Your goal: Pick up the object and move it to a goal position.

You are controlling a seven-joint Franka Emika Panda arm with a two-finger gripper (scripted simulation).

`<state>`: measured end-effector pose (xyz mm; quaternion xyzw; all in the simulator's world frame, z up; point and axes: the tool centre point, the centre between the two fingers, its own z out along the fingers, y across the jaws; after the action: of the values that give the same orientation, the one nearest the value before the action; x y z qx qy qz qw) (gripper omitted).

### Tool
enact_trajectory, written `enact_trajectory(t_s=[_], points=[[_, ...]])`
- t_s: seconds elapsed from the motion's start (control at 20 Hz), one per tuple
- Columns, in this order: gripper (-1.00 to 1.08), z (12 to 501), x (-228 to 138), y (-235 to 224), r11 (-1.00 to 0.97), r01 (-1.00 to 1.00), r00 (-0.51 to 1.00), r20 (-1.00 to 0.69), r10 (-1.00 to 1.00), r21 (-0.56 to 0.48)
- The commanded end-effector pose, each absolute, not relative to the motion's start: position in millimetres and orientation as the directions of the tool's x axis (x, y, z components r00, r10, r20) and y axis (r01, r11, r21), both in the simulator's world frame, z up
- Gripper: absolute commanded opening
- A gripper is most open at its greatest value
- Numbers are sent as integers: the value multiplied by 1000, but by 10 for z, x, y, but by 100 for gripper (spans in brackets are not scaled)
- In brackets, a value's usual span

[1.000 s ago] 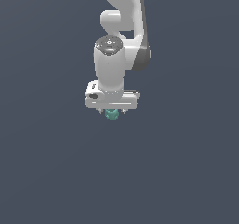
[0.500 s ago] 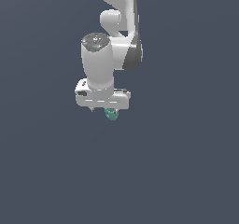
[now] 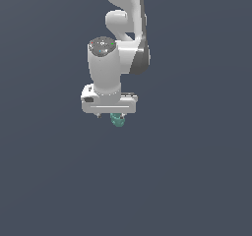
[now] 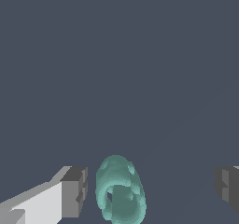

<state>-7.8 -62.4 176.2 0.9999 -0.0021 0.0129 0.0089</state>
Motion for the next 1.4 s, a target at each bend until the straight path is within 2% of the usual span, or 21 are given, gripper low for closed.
enact_trajectory(t_s=[0.0,0.9,1.35], points=[[100,1718,-121,-619,-999,35,999,23,36,18],[100,1269,-655,-518,-879,477,879,3,477,8],[100,1131,-857,-473,-791,612,791,0,612,2]])
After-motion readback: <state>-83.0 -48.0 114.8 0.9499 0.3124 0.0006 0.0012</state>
